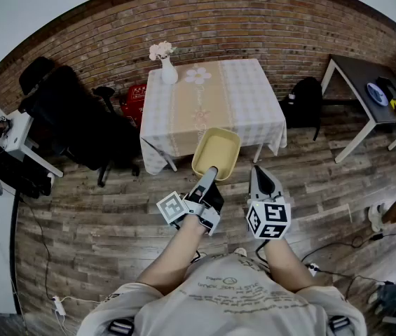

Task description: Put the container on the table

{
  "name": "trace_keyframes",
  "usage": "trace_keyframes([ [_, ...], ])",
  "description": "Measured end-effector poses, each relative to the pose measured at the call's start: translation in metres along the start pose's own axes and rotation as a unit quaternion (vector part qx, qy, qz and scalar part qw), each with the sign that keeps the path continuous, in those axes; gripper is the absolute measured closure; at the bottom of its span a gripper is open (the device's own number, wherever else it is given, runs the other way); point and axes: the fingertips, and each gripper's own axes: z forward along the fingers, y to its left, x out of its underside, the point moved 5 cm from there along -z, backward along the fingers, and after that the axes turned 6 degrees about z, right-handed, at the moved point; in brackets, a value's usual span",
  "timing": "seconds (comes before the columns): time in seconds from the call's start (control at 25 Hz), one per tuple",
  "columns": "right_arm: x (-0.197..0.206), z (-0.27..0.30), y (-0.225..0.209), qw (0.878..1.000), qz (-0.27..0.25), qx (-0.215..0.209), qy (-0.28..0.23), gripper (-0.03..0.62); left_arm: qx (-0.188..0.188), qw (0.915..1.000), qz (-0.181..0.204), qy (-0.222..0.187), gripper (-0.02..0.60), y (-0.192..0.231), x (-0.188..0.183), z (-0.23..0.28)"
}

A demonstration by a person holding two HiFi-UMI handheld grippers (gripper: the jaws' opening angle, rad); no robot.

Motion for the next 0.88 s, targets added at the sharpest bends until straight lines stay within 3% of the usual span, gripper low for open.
trace_keyframes([
  [0.48,-0.001,0.01,-0.025,0.999,0.028,-0.033,0.001,0.591,-0.002,1.0,0.008,-0.006,0.367,0.006,0.012,0.024],
  [0.88,-0.009,0.006,-0.065,0.998,0.017,-0.065,0.002,0.591,-0.003,0.9997,0.014,-0.018,0.367,0.011,0.048,0.054],
])
